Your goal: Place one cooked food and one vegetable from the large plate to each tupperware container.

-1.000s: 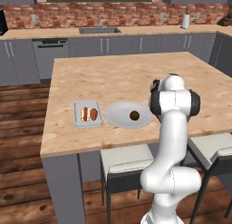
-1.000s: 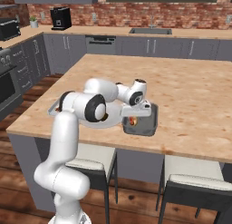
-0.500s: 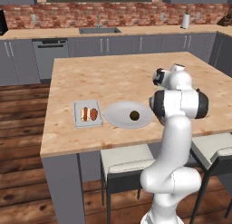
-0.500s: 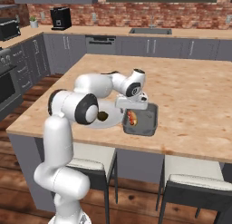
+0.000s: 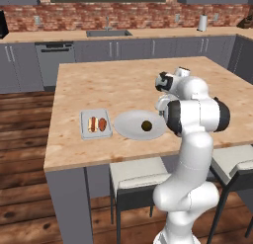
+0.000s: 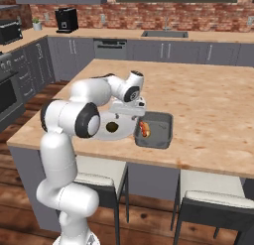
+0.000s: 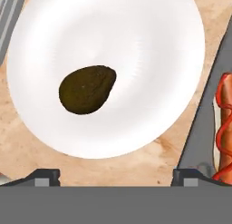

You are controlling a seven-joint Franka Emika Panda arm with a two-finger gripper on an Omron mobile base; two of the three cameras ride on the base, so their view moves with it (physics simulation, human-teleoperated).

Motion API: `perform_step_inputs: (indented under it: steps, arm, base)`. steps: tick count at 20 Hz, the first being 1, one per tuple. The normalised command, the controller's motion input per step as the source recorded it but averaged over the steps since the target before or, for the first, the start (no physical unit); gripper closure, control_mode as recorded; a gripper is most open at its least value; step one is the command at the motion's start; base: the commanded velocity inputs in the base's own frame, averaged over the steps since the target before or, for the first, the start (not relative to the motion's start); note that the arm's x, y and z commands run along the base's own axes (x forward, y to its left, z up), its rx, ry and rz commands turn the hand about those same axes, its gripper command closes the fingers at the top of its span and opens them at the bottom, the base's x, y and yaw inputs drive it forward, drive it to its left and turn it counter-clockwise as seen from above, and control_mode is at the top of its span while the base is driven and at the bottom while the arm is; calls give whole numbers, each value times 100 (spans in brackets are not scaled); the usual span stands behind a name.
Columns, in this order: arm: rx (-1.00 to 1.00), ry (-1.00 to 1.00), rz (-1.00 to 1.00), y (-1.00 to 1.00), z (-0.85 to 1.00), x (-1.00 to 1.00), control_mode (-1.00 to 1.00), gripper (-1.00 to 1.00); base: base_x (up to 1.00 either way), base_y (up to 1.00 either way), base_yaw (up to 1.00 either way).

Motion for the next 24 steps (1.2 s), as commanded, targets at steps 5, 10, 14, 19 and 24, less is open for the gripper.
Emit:
perform_step_inputs:
  steps: [5,10,14,19,24]
  arm:
    - [0,0,0,69,0,-11,-100,-100]
    - [-5,0,0,37,-8,-11,-100,-100]
    - [-11,6,0,10,-26,20,-100,-100]
    - [-7,7,0,25,-25,25,-100,-100]
    - [-3,5,0,4,-22,17,-100,-100]
  base:
    - [0,0,0]
    - [0,0,0]
    - [0,0,0]
    - [0,0,0]
    - [0,0,0]
